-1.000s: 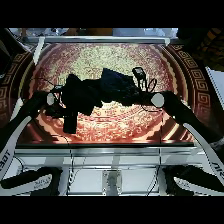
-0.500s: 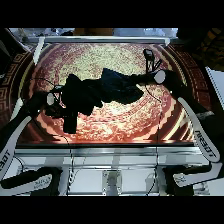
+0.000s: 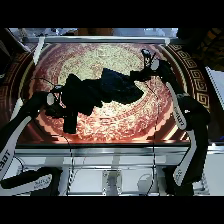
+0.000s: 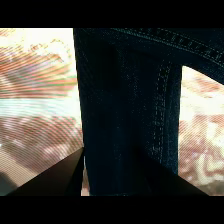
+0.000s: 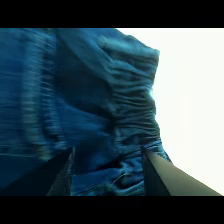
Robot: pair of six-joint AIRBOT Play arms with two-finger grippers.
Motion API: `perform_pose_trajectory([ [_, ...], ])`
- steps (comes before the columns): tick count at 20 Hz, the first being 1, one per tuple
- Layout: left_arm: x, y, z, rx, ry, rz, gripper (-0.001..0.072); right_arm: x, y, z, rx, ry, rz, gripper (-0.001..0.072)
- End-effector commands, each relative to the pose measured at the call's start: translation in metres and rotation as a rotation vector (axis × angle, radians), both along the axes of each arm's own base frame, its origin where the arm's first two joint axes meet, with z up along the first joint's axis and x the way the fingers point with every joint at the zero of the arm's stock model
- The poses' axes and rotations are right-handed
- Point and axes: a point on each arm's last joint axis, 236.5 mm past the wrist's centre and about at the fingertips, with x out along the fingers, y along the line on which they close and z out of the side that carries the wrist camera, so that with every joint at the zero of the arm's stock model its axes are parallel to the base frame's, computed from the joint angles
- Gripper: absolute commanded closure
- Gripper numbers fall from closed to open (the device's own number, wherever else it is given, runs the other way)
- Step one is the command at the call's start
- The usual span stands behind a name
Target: Fold the clothes and pants, and hang the long-sleeved shirts on hangers.
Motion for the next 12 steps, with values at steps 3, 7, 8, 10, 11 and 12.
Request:
perform_pose_trajectory([
  [3,0.0,0.0,0.0,0.0,-0.001,0.001,0.0355,-0.011,0.009,-0.063,0.022,0.152,0.019,0.0244],
  [7,0.0,0.0,0.0,0.0,-0.001,0.001,0.0355,-0.005,0.018,-0.07,0.06,0.139,0.003,0.0464],
  [8,0.0,0.0,0.0,0.0,-0.001,0.001,0.0355,-0.003,0.021,-0.067,0.075,0.13,-0.001,0.0652],
  [10,0.0,0.0,0.0,0.0,-0.001,0.001,0.0355,0.001,0.026,-0.053,0.102,0.116,0.003,0.0694],
  [11,0.001,0.0,0.0,0.0,-0.003,0.001,0.0355,0.004,0.025,-0.04,0.104,0.098,0.009,0.0695],
  [12,0.002,0.0,0.001,-0.001,-0.009,0.0,0.0356,0.008,0.024,-0.023,0.105,0.071,0.015,0.0695],
])
